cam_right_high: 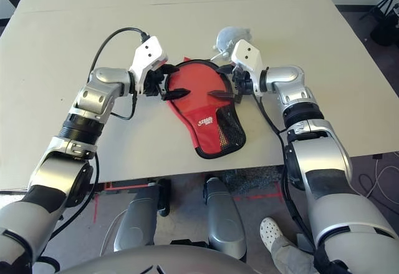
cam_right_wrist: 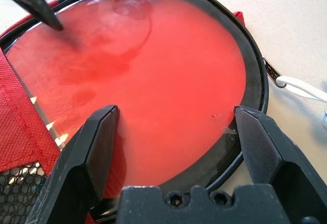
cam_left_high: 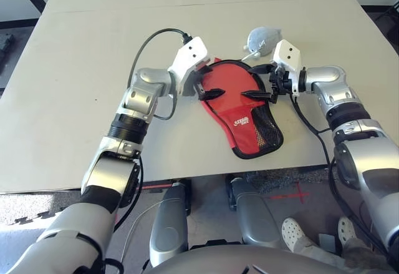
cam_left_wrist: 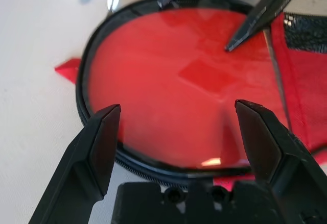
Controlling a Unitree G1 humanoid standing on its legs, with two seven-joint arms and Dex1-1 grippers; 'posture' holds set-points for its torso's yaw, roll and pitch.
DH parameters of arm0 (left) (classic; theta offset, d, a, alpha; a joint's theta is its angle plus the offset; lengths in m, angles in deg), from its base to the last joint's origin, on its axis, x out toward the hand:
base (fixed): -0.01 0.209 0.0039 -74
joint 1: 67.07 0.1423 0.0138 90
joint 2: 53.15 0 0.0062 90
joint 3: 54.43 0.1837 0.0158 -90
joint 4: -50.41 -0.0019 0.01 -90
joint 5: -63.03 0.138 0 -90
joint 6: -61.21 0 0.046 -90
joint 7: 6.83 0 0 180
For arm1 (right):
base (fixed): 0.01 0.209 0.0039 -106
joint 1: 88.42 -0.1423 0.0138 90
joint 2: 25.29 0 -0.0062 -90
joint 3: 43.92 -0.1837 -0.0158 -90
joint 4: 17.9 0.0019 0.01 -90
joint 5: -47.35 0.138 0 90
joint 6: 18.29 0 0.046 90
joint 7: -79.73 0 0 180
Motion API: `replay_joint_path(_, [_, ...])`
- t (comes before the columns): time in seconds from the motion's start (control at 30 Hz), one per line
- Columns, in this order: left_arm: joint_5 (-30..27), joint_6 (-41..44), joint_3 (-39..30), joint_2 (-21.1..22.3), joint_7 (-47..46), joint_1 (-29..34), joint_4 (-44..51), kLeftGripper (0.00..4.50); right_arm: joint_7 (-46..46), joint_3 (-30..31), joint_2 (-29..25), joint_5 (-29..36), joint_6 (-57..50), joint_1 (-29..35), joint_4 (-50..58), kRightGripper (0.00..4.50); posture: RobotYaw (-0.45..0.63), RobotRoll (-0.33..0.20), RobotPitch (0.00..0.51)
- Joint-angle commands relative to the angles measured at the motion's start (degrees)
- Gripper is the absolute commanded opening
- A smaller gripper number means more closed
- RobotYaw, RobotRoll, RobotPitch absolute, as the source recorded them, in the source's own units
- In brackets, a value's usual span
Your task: Store the ping-pong paddle in its case and zip it.
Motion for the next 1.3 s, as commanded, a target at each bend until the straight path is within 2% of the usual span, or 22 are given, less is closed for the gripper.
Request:
replay_joint_path(0.03, [-0.37,1.89,1.81,0.27,-0.48,1.23,1.19,4.48,1.71,2.92,-0.39,-4.11,-1.86,2.57,-3.57,4.50,-0.04,0.000,0.248])
replay_joint_path(0.33, [-0.08,2.38,3.84,-2.69,-3.82,3.49,-0.27,4.48,-1.08,-1.29,-2.46,0.19,-6.74,-1.00,-3.38,4.50,-0.05,0.000,0.246])
replay_joint_path(0.63, [-0.24,3.82,5.93,-4.20,-5.55,6.61,2.55,4.48,2.57,-11.31,-5.23,7.91,-18.88,-9.58,-5.68,4.50,-0.05,0.000,0.244])
replay_joint_path(0.8, [-0.42,5.26,6.45,-4.89,-6.49,8.32,4.76,4.48,11.37,-16.26,-4.99,10.20,-21.48,-13.44,-8.40,4.50,-0.05,0.000,0.243])
replay_joint_path(0.93, [-0.93,7.03,7.02,-5.11,-7.11,9.86,7.46,4.48,21.94,-19.84,-4.21,11.42,-21.96,-15.75,-11.38,4.50,-0.04,0.000,0.245])
replay_joint_path(1.17, [-1.87,10.31,7.93,-4.26,-7.44,11.39,11.74,4.48,34.80,-23.33,-2.45,11.87,-23.02,-16.62,-14.38,4.50,-0.03,0.000,0.247])
replay_joint_path(1.3, [-2.28,11.63,8.30,-3.66,-7.55,11.72,13.41,4.48,38.44,-25.52,-1.92,12.53,-24.14,-16.65,-15.10,4.50,-0.04,0.000,0.252])
